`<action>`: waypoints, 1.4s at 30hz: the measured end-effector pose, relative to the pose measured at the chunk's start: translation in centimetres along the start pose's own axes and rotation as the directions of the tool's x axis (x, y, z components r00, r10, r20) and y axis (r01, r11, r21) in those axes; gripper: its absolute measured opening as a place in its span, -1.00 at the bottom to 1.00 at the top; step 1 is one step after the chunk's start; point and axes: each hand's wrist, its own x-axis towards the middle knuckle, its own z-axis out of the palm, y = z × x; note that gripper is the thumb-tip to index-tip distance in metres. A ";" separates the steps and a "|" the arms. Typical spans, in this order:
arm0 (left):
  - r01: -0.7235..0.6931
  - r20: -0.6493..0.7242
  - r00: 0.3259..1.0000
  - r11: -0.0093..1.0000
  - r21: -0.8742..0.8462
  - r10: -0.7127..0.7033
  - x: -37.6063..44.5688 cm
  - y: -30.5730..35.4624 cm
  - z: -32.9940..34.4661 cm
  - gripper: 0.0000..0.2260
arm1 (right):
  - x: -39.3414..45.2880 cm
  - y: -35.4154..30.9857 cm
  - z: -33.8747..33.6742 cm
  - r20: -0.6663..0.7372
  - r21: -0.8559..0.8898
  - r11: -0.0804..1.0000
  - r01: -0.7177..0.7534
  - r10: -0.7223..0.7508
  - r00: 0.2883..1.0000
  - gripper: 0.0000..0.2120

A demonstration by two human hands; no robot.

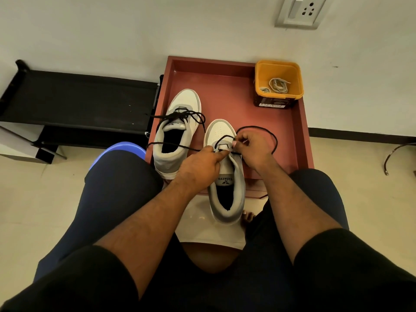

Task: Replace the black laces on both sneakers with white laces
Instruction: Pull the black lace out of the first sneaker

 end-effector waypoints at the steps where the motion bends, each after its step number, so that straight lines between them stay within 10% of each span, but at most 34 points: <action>1: -0.002 0.004 1.000 1.000 0.005 0.002 0.0 0.0 -0.1 -0.57 | 0.0 -0.1 0.1 -0.091 0.037 0.999 0.007 -0.004 0.996 -0.92; 4: 0.000 0.010 1.000 1.000 0.014 0.000 -0.2 -0.1 0.0 -0.57 | 0.0 -0.6 0.3 -0.239 0.092 0.996 0.016 0.006 0.971 -0.98; 10: 0.009 0.006 1.000 1.000 -0.023 -0.009 -0.1 0.1 0.1 -0.56 | -0.4 0.0 0.4 0.063 0.162 0.967 -0.198 0.190 0.980 -0.90; 16: 0.016 0.020 1.000 0.999 -0.046 -0.015 -0.2 -0.1 0.1 -0.56 | 0.5 -0.7 -1.6 -0.342 0.217 0.966 -0.139 0.209 0.916 -0.91; 23: 0.020 0.013 1.000 0.999 -0.047 -0.020 0.0 0.1 0.1 -0.57 | -0.8 -0.5 -0.6 0.072 0.211 0.934 -0.288 0.279 0.958 -0.75; 30: 0.028 0.032 0.999 0.995 -0.094 -0.025 -0.3 0.1 0.1 -0.54 | 0.2 -1.1 -2.0 -0.356 0.303 0.938 -0.166 0.273 0.894 -0.79; 36: 0.036 0.022 0.999 0.996 -0.084 -0.034 -0.1 0.4 -0.2 -0.54 | -1.3 -1.0 -0.6 0.120 0.313 0.901 -0.301 0.277 0.953 -0.87; 42: 0.058 0.020 0.998 0.995 -0.083 -0.057 -0.4 0.3 0.0 -0.54 | -0.4 -1.4 -2.1 -0.377 0.464 0.875 -0.138 0.336 0.863 -0.81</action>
